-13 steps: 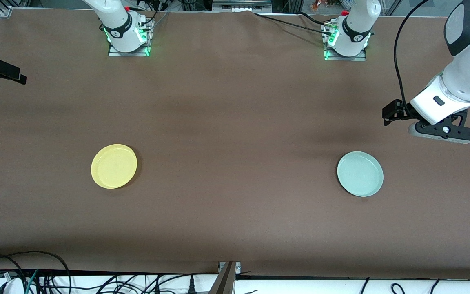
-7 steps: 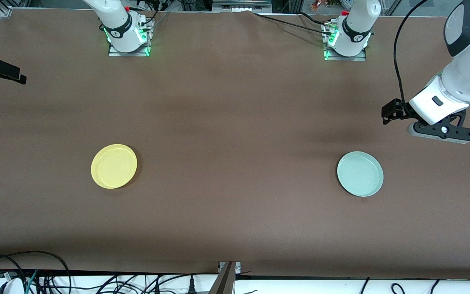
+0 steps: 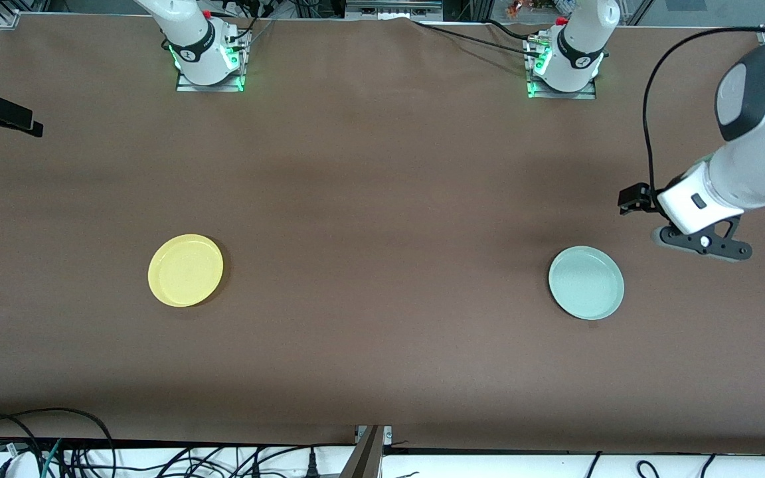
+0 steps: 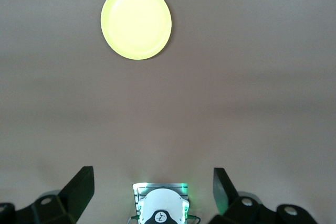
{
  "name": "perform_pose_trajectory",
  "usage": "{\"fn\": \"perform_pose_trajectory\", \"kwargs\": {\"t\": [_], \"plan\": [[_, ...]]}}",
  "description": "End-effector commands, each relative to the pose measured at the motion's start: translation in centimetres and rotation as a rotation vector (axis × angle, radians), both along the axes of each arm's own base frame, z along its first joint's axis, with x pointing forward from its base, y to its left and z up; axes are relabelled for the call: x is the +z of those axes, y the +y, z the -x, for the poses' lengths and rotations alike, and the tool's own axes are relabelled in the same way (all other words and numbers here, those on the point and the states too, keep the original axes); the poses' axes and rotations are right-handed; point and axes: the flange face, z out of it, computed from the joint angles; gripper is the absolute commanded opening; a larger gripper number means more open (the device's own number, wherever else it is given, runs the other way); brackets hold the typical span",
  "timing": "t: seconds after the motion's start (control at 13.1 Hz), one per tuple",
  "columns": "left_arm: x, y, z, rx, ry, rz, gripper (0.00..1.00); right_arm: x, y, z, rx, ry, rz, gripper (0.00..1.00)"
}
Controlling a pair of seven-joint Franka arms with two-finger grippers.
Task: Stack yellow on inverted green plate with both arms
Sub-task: 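Move the left gripper down to the rim of the green plate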
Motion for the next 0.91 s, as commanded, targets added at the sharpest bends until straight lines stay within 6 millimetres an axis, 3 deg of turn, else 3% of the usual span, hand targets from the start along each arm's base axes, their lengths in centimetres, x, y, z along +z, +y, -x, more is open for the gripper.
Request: {"fn": "perform_pose_trajectory", "kwargs": {"t": [0.0,0.3,0.53,0.84], "plan": [[-3.6,3.7,-2.8,-0.039,0.047,0.021,1.0,0.5,0.1,-0.1,0.006,-0.009,-0.004,1.0],[-11.1,8.6,-6.3,-0.189,-0.042,0.064,1.0,0.5,0.0,-0.1,0.006,-0.009,-0.004,1.0],[-18.1,12.3,-8.6,-0.327,-0.149,0.087,1.0,0.5,0.0,-0.1,0.006,-0.009,-0.004,1.0],[-27.1,13.5,-8.8,-0.313,-0.166,0.178,1.0,0.5,0.0,-0.1,0.006,-0.009,-0.004,1.0]]}}
